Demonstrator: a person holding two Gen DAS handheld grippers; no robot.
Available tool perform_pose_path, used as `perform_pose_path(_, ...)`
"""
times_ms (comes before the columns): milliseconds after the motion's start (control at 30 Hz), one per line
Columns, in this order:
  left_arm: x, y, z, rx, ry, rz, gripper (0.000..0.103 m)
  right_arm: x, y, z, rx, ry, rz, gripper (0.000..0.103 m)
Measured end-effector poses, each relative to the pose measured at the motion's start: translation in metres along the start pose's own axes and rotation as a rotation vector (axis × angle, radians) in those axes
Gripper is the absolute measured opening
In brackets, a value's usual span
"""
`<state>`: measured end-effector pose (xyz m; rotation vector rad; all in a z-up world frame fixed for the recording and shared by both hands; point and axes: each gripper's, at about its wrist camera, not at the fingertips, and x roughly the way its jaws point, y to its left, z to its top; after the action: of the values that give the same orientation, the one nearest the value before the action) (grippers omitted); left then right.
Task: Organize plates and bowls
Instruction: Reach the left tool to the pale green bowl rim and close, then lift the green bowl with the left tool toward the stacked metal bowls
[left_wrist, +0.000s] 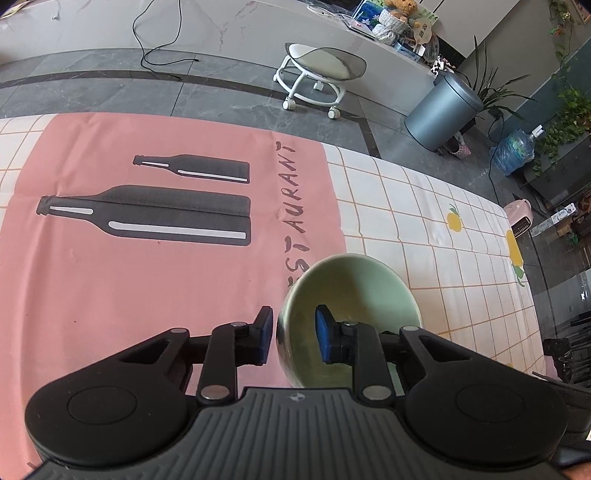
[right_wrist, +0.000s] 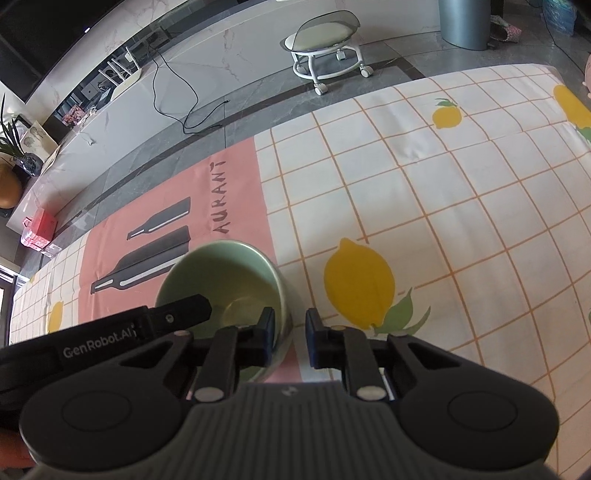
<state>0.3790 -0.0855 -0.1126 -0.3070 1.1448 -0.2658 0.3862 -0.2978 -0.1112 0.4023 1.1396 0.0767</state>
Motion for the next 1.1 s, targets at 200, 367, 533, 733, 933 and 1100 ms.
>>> perform_pose_path(200, -0.001, -0.004, -0.005, 0.046, -0.014, 0.043, 0.009, 0.002, -0.001, 0.0, 0.021, 0.003, 0.018, 0.009)
perform_pose_path(367, -0.014, -0.007, -0.012, 0.056, -0.011, 0.045, 0.008, -0.006, 0.003, -0.006, 0.029, -0.003, -0.002, 0.007)
perform_pose_path(533, -0.048, -0.013, -0.021, 0.057, -0.035, 0.059, 0.009, -0.03, 0.007, -0.013, 0.029, -0.01, 0.033, 0.007)
perform_pose_path(733, -0.1, -0.024, -0.039, 0.071, -0.071, 0.082, 0.009, -0.075, 0.022, -0.034, -0.008, -0.034, 0.082, 0.007)
perform_pose_path(933, -0.145, -0.037, -0.069, 0.083, -0.082, 0.097, 0.009, -0.123, 0.031, -0.065, -0.046, -0.045, 0.116, 0.007)
perform_pose_path(1100, -0.17, -0.049, -0.095, 0.113, -0.079, 0.111, 0.01, -0.154, 0.031, -0.088, -0.073, -0.03, 0.124, 0.007)
